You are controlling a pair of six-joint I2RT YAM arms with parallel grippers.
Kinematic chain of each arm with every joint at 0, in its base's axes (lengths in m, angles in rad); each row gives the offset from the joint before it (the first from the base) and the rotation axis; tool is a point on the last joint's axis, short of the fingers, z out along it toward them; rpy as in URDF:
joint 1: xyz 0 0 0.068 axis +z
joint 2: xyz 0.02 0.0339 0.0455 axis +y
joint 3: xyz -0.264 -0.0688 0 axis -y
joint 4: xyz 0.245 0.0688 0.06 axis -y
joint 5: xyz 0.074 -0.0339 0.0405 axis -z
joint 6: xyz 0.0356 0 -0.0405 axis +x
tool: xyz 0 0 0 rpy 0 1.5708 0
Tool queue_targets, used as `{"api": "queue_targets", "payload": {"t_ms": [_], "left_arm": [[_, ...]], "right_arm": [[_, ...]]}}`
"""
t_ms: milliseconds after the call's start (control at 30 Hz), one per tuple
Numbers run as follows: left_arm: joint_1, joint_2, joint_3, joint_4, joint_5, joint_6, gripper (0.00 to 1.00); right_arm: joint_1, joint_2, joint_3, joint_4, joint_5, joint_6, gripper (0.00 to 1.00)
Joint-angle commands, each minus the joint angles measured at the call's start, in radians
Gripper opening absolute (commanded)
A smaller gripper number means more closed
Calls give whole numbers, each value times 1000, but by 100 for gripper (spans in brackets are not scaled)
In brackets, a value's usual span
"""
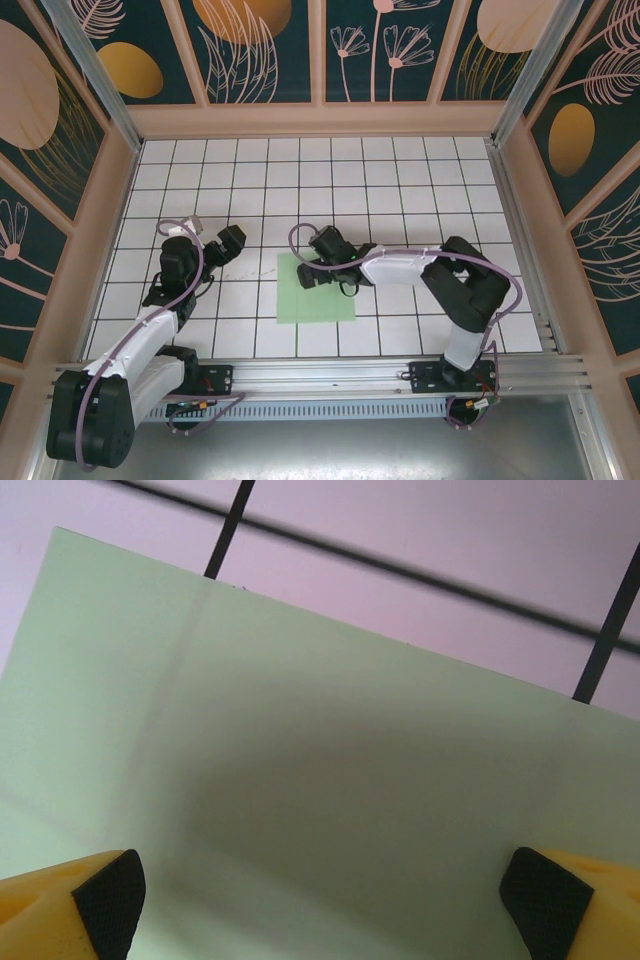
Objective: Fold a paper plane with a square sheet of paper (fold left side to right side)
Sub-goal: Move the square sheet of paper to the center of the table, then hold the square sheet of paper at the center of the table.
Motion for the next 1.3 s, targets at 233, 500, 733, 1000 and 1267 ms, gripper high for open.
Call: {"api": "queue_targets", "payload": {"t_ms": [233,500,733,1000,1267], "left_arm": [[-3,32,43,-13,30,16,99],[-6,150,62,38,161,1,94],[-23,233,122,18,278,-7,84],[-87,341,197,-30,351,-4,73],[-180,458,263,-83,363,27,65]], "right_arm": [[-150,194,144,22,-33,-101,96],[-154,171,181,18,-55,-133,96],[-160,31,198,3,-48,-147,97],[-253,-72,98,-3,-47,-114,98],[-316,-67,53,50,-111,-66,98]]}}
